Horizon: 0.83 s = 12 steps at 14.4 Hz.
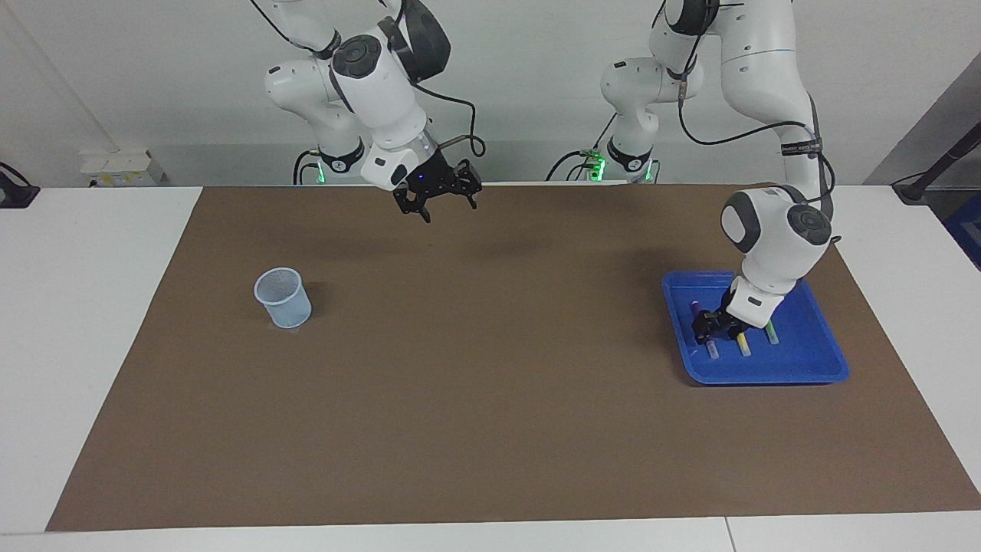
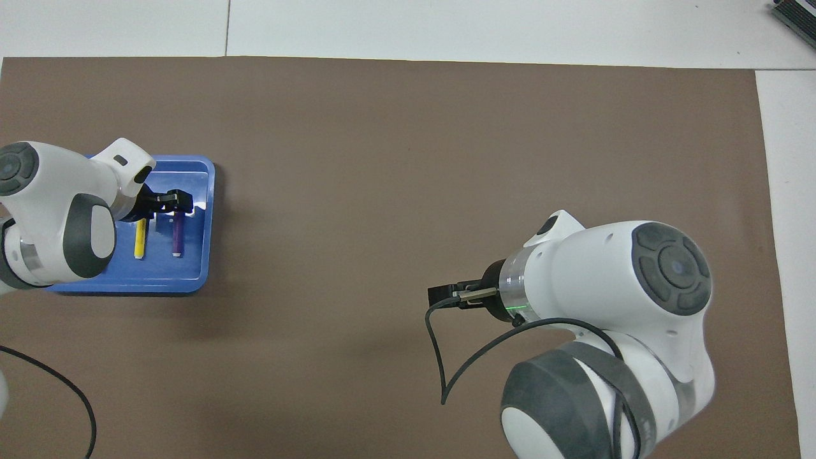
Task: Transfer and insert pens with both arms
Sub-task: 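Reach the left gripper over the purple pen while the right gripper advances, then close the left gripper on the purple pen in the blue tray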
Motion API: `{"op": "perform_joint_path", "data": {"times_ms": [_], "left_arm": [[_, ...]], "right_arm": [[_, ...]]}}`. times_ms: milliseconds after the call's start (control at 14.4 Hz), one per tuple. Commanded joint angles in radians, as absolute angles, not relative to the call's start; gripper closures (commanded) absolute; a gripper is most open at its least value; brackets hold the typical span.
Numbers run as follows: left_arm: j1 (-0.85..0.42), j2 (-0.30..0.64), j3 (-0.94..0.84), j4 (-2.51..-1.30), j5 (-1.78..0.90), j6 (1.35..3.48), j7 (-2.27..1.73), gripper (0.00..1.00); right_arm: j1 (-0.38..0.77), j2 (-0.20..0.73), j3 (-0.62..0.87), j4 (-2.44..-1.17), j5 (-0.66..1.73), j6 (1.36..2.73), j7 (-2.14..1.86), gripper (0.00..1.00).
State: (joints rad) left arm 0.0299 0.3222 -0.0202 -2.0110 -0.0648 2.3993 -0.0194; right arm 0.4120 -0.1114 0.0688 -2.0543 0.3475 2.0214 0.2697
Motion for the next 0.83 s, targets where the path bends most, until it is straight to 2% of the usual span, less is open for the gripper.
{"op": "perform_joint_path", "data": {"times_ms": [0,208,486,625,695,764], "left_arm": [[0.014,0.333,-0.015,-2.019,-0.078,2.433,-0.021,0.2],[0.014,0.333,-0.015,-2.02,-0.078,2.43,-0.018,0.46],[0.005,0.331,-0.015,-2.02,-0.078,2.415,-0.024,0.64],[0.002,0.328,-0.015,-2.036,-0.078,2.425,-0.026,0.85],[0.002,0.327,-0.014,-2.039,-0.078,2.427,-0.029,1.0],[0.002,0.327,-0.014,-2.04,-0.078,2.424,-0.029,1.0]], "right_arm": [[0.408,-0.121,0.071,-2.06,0.376,2.042,0.273,0.0],[0.408,-0.121,0.071,-2.06,0.4,2.051,0.275,0.0],[0.411,-0.121,0.071,-2.065,0.428,2.075,0.322,0.0],[0.411,-0.121,0.071,-2.065,0.431,2.077,0.324,0.0],[0.411,-0.121,0.071,-2.065,0.431,2.077,0.325,0.0],[0.411,-0.121,0.072,-2.066,0.431,2.077,0.325,0.0]]}}
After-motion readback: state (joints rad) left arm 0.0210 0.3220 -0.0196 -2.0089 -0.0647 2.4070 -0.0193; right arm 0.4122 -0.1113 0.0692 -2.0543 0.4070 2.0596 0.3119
